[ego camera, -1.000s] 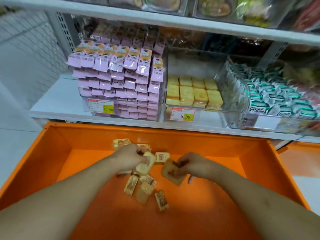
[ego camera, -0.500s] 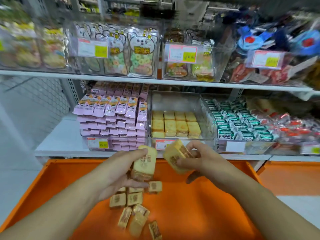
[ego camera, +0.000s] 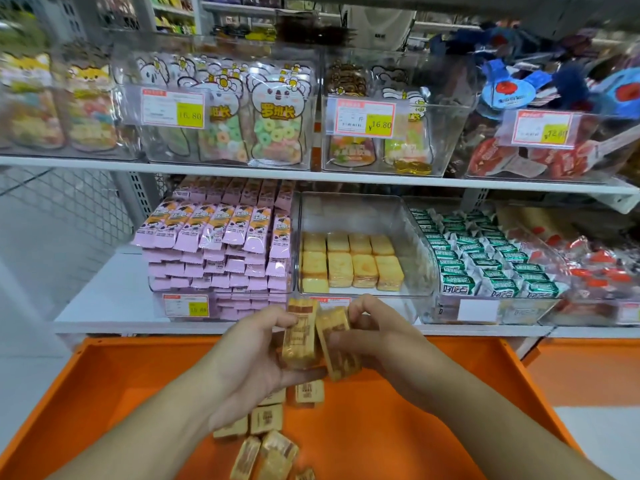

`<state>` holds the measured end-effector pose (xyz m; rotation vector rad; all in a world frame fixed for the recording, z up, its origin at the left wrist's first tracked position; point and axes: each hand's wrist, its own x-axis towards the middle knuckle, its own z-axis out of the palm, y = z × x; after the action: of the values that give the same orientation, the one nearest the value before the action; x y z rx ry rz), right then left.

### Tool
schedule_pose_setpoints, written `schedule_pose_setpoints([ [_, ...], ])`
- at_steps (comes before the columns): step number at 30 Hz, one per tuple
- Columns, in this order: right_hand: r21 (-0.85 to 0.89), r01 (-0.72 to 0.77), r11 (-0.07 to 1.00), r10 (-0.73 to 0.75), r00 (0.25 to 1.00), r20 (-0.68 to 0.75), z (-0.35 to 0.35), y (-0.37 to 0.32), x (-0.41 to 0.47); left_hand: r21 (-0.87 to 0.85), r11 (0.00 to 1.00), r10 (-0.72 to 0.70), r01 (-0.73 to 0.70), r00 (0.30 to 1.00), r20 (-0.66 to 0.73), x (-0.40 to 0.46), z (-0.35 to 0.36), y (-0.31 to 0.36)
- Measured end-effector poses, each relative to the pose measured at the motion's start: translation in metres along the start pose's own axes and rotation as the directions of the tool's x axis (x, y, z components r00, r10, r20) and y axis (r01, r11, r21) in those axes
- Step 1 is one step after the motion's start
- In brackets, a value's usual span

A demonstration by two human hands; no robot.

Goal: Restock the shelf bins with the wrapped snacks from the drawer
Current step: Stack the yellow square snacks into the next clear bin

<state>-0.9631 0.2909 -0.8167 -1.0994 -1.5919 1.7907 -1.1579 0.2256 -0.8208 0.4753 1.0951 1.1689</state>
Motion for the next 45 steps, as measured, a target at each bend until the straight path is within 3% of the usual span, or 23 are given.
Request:
schedule_pose_setpoints([
  [4, 0.053, -0.024, 0.998, 0.027, 0.999, -0.040, -0.008, -0.005, 0.004, 0.072, 0.996, 0.047, -0.049, 0.998, 0.034, 0.002, -0.003, 0.006],
  [10, -0.029, -0.026, 0.999, 0.022, 0.989, -0.146, -0.017, -0.005, 0.001, 0.327, 0.935, 0.186, -0.141, 0.976, -0.112, -0.001, -0.002, 0.004],
  [14, -0.082, 0.024, 0.996, -0.033, 0.993, -0.110, -0.013, -0.010, -0.004, 0.472, 0.861, 0.221, -0.187, 0.975, -0.017, -0.008, 0.005, 0.002],
  [17, -0.104, 0.050, 0.993, -0.057, 0.996, -0.070, -0.017, -0.010, -0.006, 0.448, 0.872, 0.209, -0.196, 0.978, 0.019, -0.006, 0.009, 0.002],
  [23, -0.141, -0.002, 0.990, -0.020, 0.987, -0.156, -0.053, -0.014, 0.007, 0.270, 0.947, 0.177, -0.174, 0.984, 0.014, 0.013, 0.027, 0.009],
  [27, -0.216, 0.048, 0.975, -0.113, 0.947, -0.302, -0.093, -0.027, 0.012, 0.461, 0.860, 0.297, -0.221, 0.950, -0.098, 0.051, 0.056, 0.025],
  [31, -0.187, 0.084, 0.979, -0.162, 0.877, -0.453, -0.131, -0.035, 0.012, 0.697, 0.675, 0.378, -0.242, 0.925, -0.045, 0.104, 0.086, 0.036],
  [33, -0.152, 0.077, 0.985, -0.143, 0.858, -0.494, -0.144, -0.032, 0.016, 0.754, 0.617, 0.359, -0.225, 0.933, -0.015, 0.131, 0.100, 0.035],
  [40, -0.236, 0.050, 0.971, -0.165, 0.849, -0.501, -0.166, -0.021, 0.022, 0.784, 0.620, 0.117, -0.043, 0.992, -0.038, 0.218, 0.116, 0.014],
  [45, -0.239, 0.049, 0.970, -0.161, 0.865, -0.476, -0.171, -0.016, 0.025, 0.828, 0.558, 0.111, -0.049, 0.994, -0.016, 0.236, 0.122, 0.003],
])
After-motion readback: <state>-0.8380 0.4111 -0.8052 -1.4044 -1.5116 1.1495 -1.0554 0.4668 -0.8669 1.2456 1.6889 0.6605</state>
